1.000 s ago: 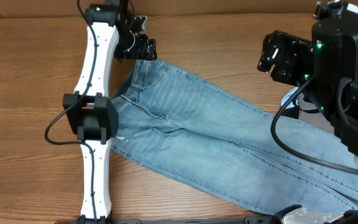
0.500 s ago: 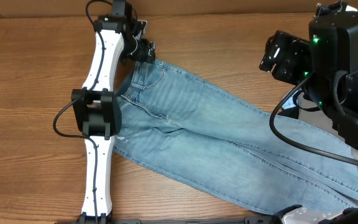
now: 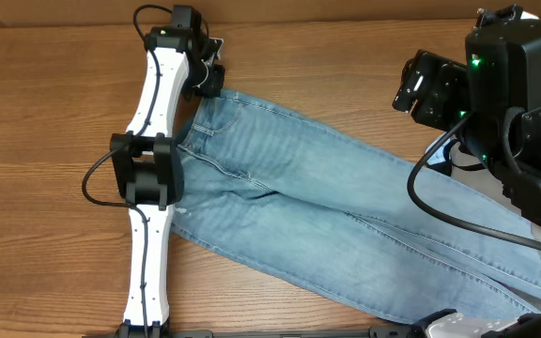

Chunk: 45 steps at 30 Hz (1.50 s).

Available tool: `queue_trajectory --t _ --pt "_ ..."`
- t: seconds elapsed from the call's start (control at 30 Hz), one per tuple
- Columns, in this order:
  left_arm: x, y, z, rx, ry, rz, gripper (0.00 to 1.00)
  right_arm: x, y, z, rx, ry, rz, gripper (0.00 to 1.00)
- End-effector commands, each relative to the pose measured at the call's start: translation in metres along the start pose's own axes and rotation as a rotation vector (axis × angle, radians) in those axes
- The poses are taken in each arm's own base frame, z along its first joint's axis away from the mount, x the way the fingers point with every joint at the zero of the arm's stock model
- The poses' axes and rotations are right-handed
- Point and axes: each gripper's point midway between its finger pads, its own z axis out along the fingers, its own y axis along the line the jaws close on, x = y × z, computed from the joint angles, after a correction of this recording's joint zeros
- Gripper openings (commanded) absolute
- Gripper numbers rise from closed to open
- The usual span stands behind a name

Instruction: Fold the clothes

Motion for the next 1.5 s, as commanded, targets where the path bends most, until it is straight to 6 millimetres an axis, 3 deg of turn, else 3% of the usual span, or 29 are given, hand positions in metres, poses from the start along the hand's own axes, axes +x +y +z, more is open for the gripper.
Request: queue_trajectory --t 0.0,0.17,0.33,0.4,0.47,0.5,0.57,0.63,0.7,0.87,0.93,1.1,1.23,1.33,1.37,1.47 --pt "-0.003 0.103 -0.056 -0.31 -0.059 -0.17 0.04 -0.003 -0.003 -0.002 0.005 -0.013 0.014 0.9" --pt "0.013 0.192 -0.134 -0.446 -0.147 -0.378 0.04 -0.001 -0.005 -0.002 0.013 -0.003 0.013 0.88" --pt "0.051 0.266 -0.198 -0.507 -0.205 -0.545 0.04 0.0 -0.005 -0.002 0.015 0.001 0.012 0.89" --pt "0.066 0.288 -0.222 -0.523 -0.234 -0.611 0.04 0.001 -0.005 -0.002 0.016 0.002 0.011 0.89" --pt "0.076 0.299 -0.244 -0.499 -0.277 -0.653 0.12 0.001 -0.005 -0.001 0.016 0.002 0.011 0.89" --pt "0.079 0.304 -0.259 -0.476 -0.313 -0.669 0.27 0.001 -0.005 -0.001 0.016 0.002 0.012 0.9" --pt "0.082 0.307 -0.281 -0.448 -0.364 -0.683 0.35 0.0 -0.005 -0.001 0.017 0.003 0.011 0.91" --pt "0.085 0.306 -0.304 -0.444 -0.409 -0.691 0.4 0.0 -0.005 0.001 0.022 0.003 0.026 0.91" --pt "0.087 0.302 -0.325 -0.438 -0.446 -0.689 0.55 -0.001 -0.006 0.001 0.027 -0.001 0.036 0.92" --pt "0.086 0.276 -0.373 -0.429 -0.525 -0.661 0.63 -0.003 -0.005 0.0 0.024 -0.014 0.04 0.93" --pt "0.088 0.263 -0.398 -0.444 -0.562 -0.642 0.81 -0.003 -0.006 0.0 0.025 -0.012 0.039 0.93" --pt "0.106 0.239 -0.436 -0.463 -0.589 -0.635 0.77 0.001 -0.011 0.0 0.044 0.005 0.06 0.96" --pt "0.118 0.214 -0.467 -0.472 -0.624 -0.624 0.76 -0.001 -0.03 0.002 0.095 0.013 0.138 0.98" --pt "0.128 0.179 -0.507 -0.482 -0.698 -0.549 0.78 -0.005 -0.041 -0.004 0.088 0.005 0.176 0.98" --pt "0.142 0.157 -0.534 -0.514 -0.739 -0.53 0.8 -0.01 -0.049 -0.013 0.09 -0.023 0.2 0.99" --pt "0.163 0.128 -0.558 -0.532 -0.772 -0.512 0.84 -0.012 -0.06 -0.027 0.091 -0.057 0.228 1.0"
